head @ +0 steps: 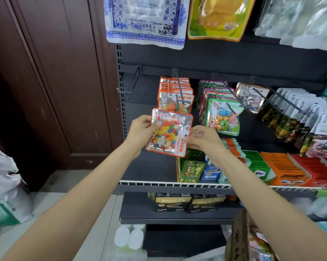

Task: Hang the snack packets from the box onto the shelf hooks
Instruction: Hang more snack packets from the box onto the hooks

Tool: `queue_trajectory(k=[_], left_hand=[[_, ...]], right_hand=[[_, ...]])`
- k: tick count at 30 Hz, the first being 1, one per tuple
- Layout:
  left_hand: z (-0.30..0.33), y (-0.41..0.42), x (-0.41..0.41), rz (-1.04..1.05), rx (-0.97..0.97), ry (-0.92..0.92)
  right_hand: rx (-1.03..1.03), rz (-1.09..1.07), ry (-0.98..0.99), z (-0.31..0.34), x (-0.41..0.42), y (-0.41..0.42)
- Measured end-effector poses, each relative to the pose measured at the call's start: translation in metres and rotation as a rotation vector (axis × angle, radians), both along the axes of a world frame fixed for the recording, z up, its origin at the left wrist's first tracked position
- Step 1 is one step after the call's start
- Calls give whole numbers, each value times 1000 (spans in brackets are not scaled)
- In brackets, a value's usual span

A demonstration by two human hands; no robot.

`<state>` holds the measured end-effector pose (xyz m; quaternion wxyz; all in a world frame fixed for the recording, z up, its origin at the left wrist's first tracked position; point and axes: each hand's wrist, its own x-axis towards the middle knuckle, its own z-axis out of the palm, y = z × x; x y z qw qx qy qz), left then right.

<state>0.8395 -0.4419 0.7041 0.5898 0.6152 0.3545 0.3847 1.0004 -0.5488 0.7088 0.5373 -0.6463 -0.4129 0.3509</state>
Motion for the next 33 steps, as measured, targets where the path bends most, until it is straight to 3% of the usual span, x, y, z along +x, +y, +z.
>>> queue_trajectory(k=[2,4,6,8,14,33], left_hand=[[-5,2,-4,-5,77,102],[-4,4,-5,9,398,263],[5,2,-2,-47,655,283],[11,2,4,-108,725,286],[11,10,16,64,695,248],[10,34,26,154,692,230]], right_hand=[[79,-37,-150,1,-1,2],[147,-40,-351,8,-3,7],[164,-42,-496,16,-4,15],[180,-89,-533,22,-6,21],[246,-265,-483,26,-2,31],[280,-394,-554,22,-3,60]])
